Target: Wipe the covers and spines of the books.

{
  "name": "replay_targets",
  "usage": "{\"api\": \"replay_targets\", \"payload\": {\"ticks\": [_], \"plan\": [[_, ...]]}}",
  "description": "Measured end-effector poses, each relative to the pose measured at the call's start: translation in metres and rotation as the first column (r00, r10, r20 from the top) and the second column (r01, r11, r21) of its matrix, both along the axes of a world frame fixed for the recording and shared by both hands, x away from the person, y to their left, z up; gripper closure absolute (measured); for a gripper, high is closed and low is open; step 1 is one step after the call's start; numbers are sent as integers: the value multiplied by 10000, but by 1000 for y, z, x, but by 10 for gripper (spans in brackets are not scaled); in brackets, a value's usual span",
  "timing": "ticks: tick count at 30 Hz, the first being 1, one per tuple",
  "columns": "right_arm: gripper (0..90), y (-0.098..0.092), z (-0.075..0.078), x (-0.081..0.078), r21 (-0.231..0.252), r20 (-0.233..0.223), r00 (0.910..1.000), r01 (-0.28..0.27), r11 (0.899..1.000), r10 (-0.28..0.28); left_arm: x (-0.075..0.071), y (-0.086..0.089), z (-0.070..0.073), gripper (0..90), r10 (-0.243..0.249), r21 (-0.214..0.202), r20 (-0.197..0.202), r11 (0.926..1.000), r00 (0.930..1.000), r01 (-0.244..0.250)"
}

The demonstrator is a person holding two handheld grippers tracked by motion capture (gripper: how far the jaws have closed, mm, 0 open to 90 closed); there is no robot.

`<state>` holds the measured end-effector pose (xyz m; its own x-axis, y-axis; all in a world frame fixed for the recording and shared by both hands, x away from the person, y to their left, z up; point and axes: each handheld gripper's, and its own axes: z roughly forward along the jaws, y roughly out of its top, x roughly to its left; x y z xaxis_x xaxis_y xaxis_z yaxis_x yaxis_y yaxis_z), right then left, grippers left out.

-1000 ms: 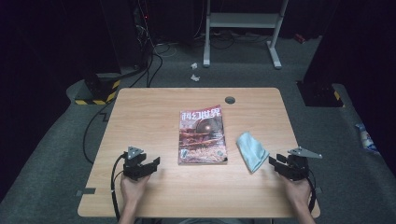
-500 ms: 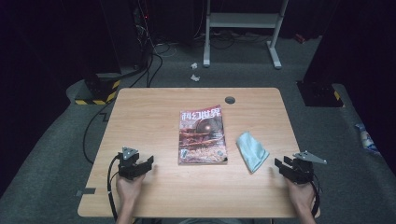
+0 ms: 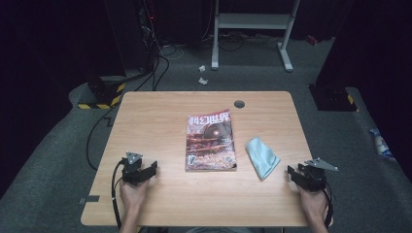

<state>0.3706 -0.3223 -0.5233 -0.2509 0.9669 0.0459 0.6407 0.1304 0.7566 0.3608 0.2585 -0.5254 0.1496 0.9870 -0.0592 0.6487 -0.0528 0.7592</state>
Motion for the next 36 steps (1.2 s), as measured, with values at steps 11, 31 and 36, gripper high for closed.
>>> {"api": "replay_targets", "payload": {"ticks": [11, 31, 36], "plan": [[412, 6, -8, -2, -451, 729, 9973, -93, 9989, 126, -4, -4, -8, 330, 87, 270, 492, 9996, 9988, -101], [383, 8, -10, -3, -396, 863, 9963, 24, 9992, 11, -6, -9, -10, 308, -55, 525, 609, 9986, 9981, 23], [380, 8, -10, -3, -401, 873, 9962, 9, 9992, 26, -6, -9, -10, 309, -51, 527, 611, 9986, 9981, 19]]}}
